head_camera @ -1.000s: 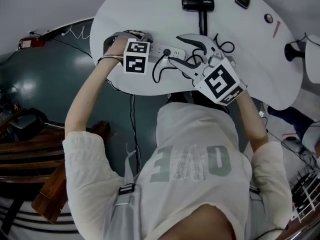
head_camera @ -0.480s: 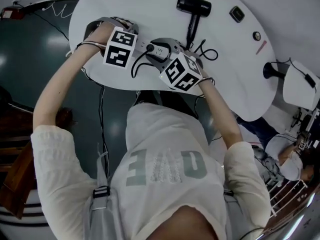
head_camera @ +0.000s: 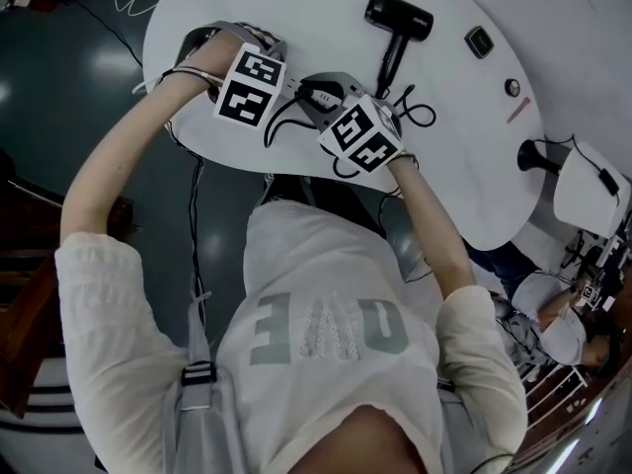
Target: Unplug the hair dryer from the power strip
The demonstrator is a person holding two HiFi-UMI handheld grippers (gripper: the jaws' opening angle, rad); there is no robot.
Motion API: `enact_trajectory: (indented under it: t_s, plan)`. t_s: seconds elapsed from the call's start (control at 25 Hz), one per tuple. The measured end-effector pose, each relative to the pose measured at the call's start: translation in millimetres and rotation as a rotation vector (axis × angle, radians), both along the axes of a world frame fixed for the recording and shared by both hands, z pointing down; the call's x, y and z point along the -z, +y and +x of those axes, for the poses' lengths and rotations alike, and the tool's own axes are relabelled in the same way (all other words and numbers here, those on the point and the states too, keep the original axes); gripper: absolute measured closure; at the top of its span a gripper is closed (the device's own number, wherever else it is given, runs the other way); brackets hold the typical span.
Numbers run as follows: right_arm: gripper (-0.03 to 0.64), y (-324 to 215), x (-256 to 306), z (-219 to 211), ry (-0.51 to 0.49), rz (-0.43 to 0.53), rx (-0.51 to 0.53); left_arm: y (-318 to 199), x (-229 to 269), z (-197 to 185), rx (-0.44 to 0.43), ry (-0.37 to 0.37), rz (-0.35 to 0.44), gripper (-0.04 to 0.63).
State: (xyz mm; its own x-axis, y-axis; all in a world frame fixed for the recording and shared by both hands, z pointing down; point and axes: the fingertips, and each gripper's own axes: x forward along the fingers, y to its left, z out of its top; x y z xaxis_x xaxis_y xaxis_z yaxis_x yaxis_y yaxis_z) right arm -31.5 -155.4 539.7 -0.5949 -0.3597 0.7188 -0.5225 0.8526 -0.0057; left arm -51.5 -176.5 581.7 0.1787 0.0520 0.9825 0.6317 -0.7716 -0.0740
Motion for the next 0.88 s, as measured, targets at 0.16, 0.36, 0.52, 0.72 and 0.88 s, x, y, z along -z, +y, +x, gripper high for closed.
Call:
enact_trajectory:
  t_s: [0.16,0.36,0.52,0.72,0.88]
  plan:
    - [0.54,-1,1,2,-0.027,-0.049,-0.03,0,-1,0,0.012,-0.006,0.007,0.341]
    - [0.552,0,5,3,0.019,0.063,-0.023,0,-2,3,0.026,-0.011,0.01,0.341]
    - [0.557,6,8,4,0.101,0.18,0.02,1,-2,5,0.052,-0.012,-0.021,0.34]
    - [0.56,12,8,11,0.069,0.15,-0.035,8,-4,10,0.073,-0.021,-0.078,0.337]
    - [0.561,1,8,22,-0.073,-0.011,-0.229,7,-4,14,0.11,-0.012,-0.069,0.337]
